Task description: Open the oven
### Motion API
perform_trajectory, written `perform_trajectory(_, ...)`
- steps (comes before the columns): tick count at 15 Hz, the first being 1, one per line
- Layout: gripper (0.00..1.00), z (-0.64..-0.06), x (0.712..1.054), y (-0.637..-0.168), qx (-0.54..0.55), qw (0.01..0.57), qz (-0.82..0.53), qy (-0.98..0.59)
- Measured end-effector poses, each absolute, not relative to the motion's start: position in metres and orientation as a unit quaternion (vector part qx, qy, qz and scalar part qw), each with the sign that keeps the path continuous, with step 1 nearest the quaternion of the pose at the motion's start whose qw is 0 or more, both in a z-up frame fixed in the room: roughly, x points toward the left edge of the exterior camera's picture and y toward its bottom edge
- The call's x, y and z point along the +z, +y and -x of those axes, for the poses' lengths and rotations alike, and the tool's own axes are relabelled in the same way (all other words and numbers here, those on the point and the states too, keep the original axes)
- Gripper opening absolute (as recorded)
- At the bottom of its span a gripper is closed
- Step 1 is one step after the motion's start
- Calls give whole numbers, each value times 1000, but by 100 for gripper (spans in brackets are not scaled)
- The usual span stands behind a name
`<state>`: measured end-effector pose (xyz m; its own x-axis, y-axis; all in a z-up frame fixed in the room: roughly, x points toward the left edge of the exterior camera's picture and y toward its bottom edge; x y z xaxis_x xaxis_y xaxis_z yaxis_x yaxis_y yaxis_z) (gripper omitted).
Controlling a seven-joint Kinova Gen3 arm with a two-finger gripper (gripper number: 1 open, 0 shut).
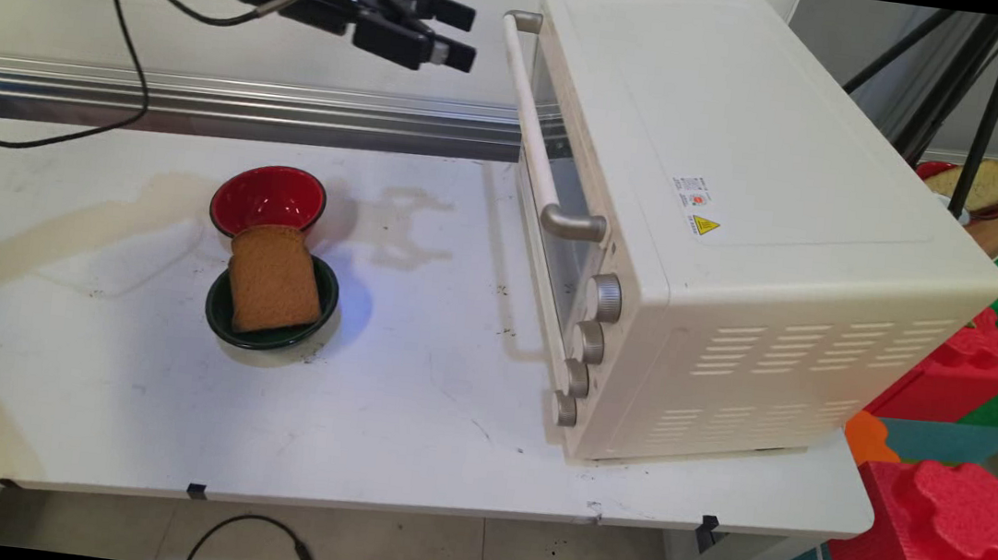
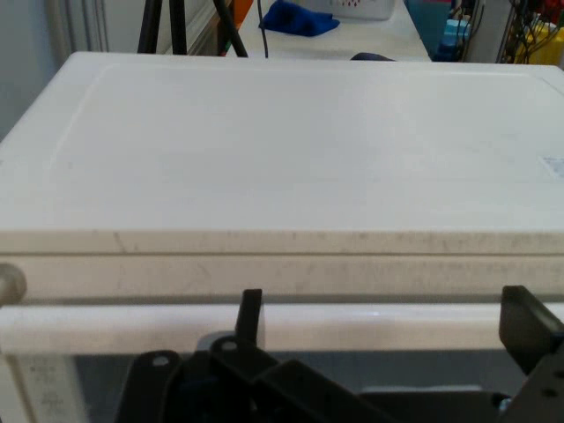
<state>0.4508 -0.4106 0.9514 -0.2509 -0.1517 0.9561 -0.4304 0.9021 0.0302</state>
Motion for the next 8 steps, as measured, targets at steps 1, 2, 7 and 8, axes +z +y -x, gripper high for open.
perform_trajectory(1, 100, -446, 951, -414, 121, 583, -184, -782)
perform_trajectory(2, 100, -443, 951, -416, 122, 583, -183, -782)
perform_trajectory(7, 0, -424, 950, -428, 125, 582, -175, -784)
perform_trajectory(8, 0, -421, 950, -430, 126, 582, -174, -785)
